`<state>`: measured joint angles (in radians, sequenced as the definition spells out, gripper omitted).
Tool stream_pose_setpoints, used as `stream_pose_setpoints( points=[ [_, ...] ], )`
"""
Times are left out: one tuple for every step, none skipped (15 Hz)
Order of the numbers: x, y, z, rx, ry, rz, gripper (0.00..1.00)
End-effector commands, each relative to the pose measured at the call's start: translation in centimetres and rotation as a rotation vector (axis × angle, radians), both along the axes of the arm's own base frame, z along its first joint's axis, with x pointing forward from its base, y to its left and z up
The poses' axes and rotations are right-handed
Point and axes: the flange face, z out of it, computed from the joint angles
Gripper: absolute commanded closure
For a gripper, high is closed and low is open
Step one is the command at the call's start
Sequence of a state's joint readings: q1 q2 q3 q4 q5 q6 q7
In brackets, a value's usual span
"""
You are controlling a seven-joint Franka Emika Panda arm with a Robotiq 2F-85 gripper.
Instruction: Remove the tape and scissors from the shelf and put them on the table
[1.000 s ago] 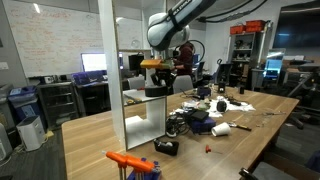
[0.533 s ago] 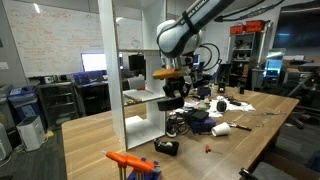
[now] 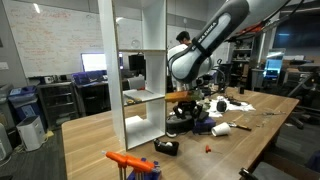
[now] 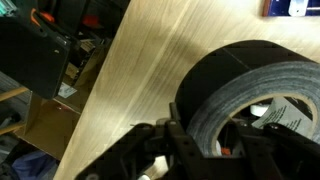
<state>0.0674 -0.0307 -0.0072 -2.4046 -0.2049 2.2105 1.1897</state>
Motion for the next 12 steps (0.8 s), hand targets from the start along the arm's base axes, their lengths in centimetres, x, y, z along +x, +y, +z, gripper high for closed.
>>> stream_pose_setpoints(
  points=[
    [-1.8,-1.0,-2.1,0.039,-0.062,-0.001,0.89],
    [-2.4,-1.3,-3.0,0.047,-0.073,-0.005,0.89],
    [-2.8,-1.5,-3.8,0.056,-0.081,-0.01,0.89],
    [-3.4,-1.8,-4.7,0.067,-0.089,-0.017,0.89],
    [-3.8,-2.1,-5.7,0.077,-0.094,-0.025,0.89],
    [-4.3,-2.3,-6.6,0.088,-0.1,-0.032,0.88],
    [-4.6,-2.5,-7.5,0.099,-0.107,-0.04,0.88],
    [-4.8,-2.5,-8.4,0.109,-0.114,-0.042,0.88],
    [-5.0,-2.5,-9.1,0.119,-0.125,-0.042,0.88],
    [-5.1,-2.5,-9.9,0.129,-0.142,-0.036,0.88],
    [-5.1,-2.5,-10.5,0.136,-0.152,-0.038,0.88],
    [-5.1,-2.6,-11.2,0.142,-0.162,-0.037,0.88]
  ],
)
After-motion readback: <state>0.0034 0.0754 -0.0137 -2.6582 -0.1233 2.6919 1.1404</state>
